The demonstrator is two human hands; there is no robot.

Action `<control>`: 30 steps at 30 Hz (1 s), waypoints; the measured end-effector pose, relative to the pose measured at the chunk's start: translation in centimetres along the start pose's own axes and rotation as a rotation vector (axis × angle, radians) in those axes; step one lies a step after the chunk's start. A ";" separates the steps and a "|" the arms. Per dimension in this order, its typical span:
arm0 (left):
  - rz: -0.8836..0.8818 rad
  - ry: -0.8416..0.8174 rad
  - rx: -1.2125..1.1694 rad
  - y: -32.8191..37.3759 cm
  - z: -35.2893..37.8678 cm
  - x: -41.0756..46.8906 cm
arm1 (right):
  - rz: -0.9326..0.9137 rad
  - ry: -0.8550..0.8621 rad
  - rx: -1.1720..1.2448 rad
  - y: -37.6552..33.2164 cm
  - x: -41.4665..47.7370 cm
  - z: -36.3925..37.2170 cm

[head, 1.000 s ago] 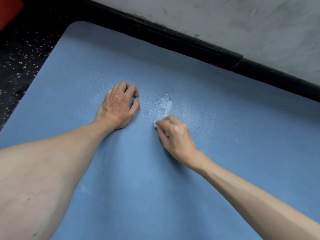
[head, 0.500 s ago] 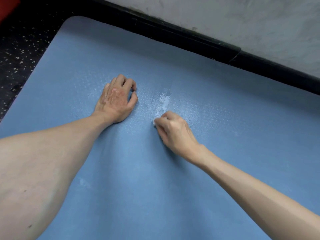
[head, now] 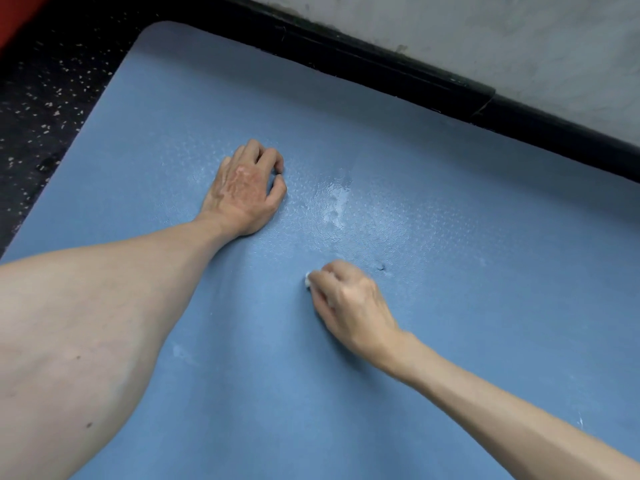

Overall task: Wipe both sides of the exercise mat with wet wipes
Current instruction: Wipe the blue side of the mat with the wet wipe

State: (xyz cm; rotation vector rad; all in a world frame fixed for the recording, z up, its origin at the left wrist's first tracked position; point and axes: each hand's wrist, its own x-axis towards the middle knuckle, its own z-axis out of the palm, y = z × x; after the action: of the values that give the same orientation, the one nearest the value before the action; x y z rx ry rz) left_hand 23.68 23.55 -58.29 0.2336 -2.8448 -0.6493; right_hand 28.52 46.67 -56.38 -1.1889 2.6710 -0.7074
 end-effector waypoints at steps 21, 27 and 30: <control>0.001 -0.005 0.003 -0.1 0.1 0.0 | 0.067 0.044 0.078 -2.4 -0.2 1.3; 0.009 -0.003 0.008 0.0 0.2 0.0 | -0.182 -0.441 0.210 -6.9 -8.8 1.2; 0.007 -0.001 0.009 -0.1 0.2 -0.1 | -0.105 -0.311 0.187 -5.6 -4.2 1.7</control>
State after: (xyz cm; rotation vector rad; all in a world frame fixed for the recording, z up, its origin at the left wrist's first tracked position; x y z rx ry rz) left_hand 23.69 23.57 -58.52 0.2242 -2.8492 -0.6352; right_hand 35.62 45.83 -55.52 -1.2780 2.2526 -0.7031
